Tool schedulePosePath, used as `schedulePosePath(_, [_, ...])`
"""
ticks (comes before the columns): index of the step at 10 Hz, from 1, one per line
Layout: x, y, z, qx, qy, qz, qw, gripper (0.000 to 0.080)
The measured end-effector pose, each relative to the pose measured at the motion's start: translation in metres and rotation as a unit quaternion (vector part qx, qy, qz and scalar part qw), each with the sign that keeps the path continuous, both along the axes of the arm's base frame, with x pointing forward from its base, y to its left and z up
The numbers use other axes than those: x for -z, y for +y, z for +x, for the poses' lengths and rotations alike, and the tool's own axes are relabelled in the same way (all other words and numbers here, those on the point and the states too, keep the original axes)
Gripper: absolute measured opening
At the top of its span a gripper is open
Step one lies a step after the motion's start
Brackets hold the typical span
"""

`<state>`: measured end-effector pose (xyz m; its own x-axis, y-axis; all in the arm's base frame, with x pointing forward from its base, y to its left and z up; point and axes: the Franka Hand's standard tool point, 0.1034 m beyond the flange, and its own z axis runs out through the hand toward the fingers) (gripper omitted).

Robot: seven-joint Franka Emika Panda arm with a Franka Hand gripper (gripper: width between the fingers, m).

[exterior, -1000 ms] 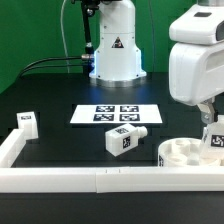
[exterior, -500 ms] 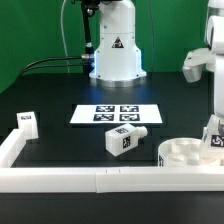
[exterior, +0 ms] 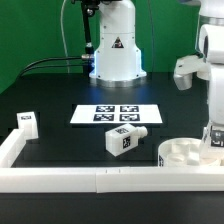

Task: Assemble stool

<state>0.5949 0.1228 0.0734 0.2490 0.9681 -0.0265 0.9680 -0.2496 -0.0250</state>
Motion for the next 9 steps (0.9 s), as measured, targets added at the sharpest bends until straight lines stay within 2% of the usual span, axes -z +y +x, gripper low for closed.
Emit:
schedulePosePath(1, [0.0,-0.001,0.0,0.001,0.0,0.0,1.0,0.0393])
schedulePosePath(2, [0.0,-0.002,0.001,0.045,-0.001,0.001,0.999,0.0333])
schedulePosePath(4, [-0.006,-0.01,0.007,0.188,-0.006,-0.002,0.982,0.0333])
schedulePosePath(5, [-0.013,-0.017,0.014,0.272,0.006,0.004,0.962,0.0333])
schedulePosePath(7, [-0.017,-0.023,0.02,0.444,0.023,0.014,0.895,0.0333])
schedulePosePath(9, [-0.017,-0.026,0.022,0.516,0.024,0.012,0.856,0.0333])
